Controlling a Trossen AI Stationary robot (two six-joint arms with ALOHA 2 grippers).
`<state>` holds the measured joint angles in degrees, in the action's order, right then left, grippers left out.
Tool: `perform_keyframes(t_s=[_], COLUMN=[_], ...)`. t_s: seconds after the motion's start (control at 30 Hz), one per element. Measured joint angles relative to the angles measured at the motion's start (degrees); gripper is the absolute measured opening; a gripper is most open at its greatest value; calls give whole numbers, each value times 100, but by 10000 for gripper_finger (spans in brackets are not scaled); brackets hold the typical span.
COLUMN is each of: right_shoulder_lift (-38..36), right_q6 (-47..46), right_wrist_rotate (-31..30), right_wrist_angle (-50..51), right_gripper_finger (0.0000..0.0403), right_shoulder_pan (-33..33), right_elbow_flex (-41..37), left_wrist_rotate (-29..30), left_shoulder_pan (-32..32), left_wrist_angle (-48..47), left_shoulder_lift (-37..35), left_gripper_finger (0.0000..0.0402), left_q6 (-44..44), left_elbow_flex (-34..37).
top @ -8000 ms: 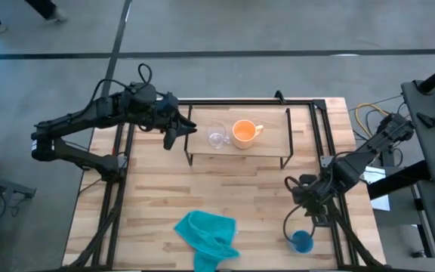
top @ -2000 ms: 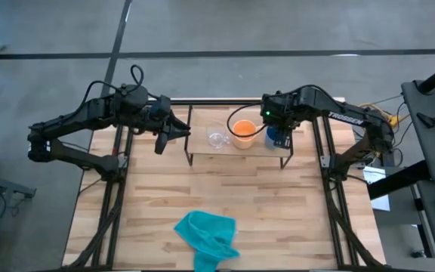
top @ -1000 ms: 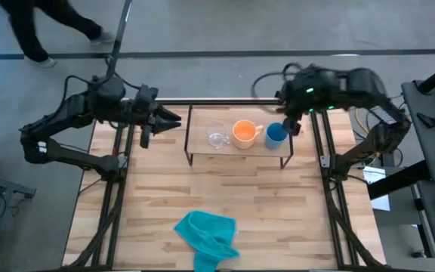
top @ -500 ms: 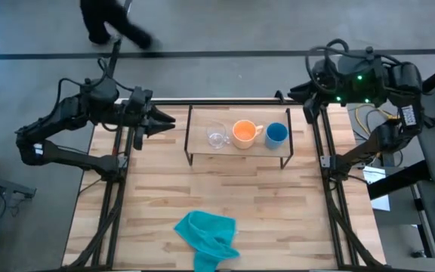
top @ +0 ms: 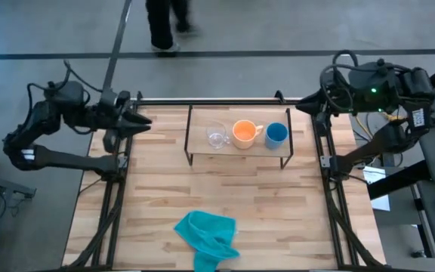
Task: Stack small to large cups/mugs on shelf
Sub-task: Return to Home Position
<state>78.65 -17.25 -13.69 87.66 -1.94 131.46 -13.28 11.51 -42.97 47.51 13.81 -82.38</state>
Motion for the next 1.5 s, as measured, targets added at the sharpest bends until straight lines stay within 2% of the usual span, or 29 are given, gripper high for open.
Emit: perform_keyframes(t_s=[0.2, 0.33, 0.53, 0.87, 0.97, 1.17, 1.33, 1.5], right_shoulder_lift=[-503, -970, -1861, -3285, -3653, -4252, -4689, -5214], right_q6=[-246, -271, -248, -549, -317, 551, 682, 686], right_wrist_rotate=[-552, -583, -542, -536, -233, 941, 1075, 1090], right_wrist_angle=[-11, -347, -1386, -2937, -3549, -5119, -5688, -6123], right_gripper_finger=[74, 78, 81, 70, 73, 81, 79, 71], right_shoulder_pan=[326, 531, 975, 1302, 1330, 1332, 1332, 1332], right_elbow_flex=[-651, -1344, -2723, -5142, -5789, -6935, -7696, -8297], left_wrist_rotate=[2, 3, 4, 4, 4, 4, 4, 4], left_shoulder_pan=[0, 0, 0, 0, 0, 0, 0, 0], left_wrist_angle=[-145, 138, 893, 1025, 1170, 1164, 1276, 1956], left_shoulder_lift=[-609, -1006, -1678, -2579, -2772, -3140, -3432, -3866], left_gripper_finger=[81, 81, 81, 81, 81, 81, 81, 81], left_q6=[536, 731, 772, 982, 959, 942, 937, 930], left_elbow_flex=[590, 1179, 1969, 2649, 2826, 3166, 3523, 3959])
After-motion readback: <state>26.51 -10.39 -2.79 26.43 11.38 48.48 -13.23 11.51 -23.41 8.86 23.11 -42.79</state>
